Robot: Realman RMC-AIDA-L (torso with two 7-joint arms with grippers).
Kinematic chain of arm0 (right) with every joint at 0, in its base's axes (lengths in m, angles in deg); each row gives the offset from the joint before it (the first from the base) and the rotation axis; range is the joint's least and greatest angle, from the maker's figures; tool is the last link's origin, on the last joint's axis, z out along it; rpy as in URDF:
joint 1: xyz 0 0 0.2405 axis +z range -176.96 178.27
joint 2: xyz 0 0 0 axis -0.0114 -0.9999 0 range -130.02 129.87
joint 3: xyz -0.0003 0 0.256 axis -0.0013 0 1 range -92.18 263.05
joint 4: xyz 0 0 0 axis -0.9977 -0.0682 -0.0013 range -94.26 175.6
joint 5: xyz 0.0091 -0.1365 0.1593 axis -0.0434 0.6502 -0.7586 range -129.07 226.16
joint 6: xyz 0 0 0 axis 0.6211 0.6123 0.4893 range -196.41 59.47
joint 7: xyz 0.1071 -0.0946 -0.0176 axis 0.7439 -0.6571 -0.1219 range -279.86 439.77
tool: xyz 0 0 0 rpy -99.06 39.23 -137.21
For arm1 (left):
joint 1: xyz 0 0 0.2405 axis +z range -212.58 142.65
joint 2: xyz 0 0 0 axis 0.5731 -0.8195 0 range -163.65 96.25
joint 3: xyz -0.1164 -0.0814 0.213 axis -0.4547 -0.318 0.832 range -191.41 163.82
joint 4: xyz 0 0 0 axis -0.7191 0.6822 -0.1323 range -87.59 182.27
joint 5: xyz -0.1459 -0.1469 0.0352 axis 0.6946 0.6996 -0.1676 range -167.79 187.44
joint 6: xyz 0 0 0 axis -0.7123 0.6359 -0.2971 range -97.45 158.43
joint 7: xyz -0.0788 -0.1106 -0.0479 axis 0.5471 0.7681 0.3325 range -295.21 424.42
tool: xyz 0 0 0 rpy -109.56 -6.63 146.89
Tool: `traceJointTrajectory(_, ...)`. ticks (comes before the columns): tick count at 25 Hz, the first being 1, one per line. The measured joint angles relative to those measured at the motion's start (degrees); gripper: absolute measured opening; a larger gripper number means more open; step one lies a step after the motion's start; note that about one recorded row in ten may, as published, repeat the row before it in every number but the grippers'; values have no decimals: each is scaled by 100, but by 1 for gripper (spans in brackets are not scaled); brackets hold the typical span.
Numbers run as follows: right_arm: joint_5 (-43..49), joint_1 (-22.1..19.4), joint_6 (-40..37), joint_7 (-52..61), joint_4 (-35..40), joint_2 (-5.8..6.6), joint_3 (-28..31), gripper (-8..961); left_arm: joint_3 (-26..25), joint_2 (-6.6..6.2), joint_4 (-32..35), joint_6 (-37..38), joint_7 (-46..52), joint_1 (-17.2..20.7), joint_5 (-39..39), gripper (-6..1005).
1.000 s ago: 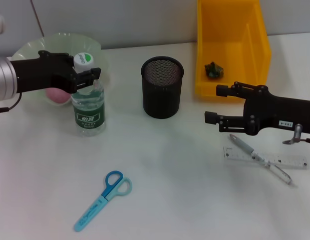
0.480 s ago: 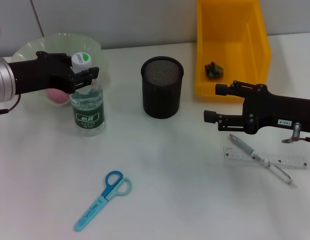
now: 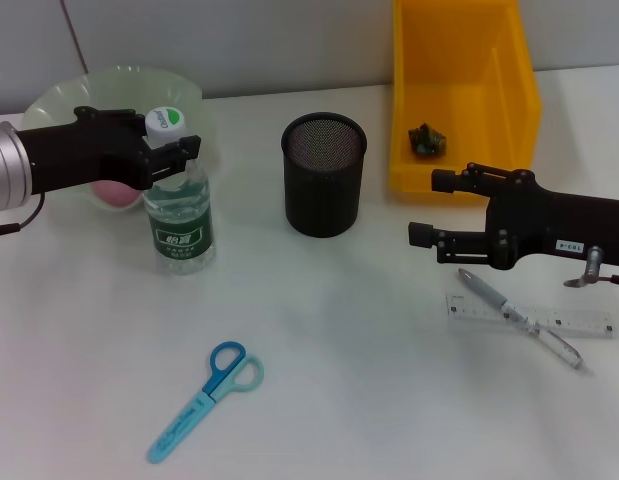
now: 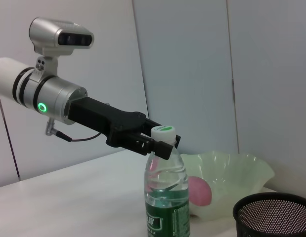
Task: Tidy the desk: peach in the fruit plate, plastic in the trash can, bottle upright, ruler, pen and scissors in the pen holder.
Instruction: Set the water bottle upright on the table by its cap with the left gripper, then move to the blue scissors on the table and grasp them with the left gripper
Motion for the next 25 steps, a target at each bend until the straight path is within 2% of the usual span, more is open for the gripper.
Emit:
traceJointTrajectory(10, 5, 0, -1, 1, 0, 0, -6, 841, -50, -14, -43, -58, -45, 15, 114, 455)
traceJointTrajectory(21, 5, 0, -1, 0, 0, 0, 2, 841, -174, -13, -3, -25, -131, 62, 281, 694)
traceJointTrajectory(23, 5, -1, -1, 0, 0, 0, 2, 841, -161, -16, 446, 245, -179, 255, 313, 739)
traceJointTrajectory(25, 5, -5, -2, 0, 0, 0, 2, 841, -161, -16, 446, 245, -179, 255, 313, 780)
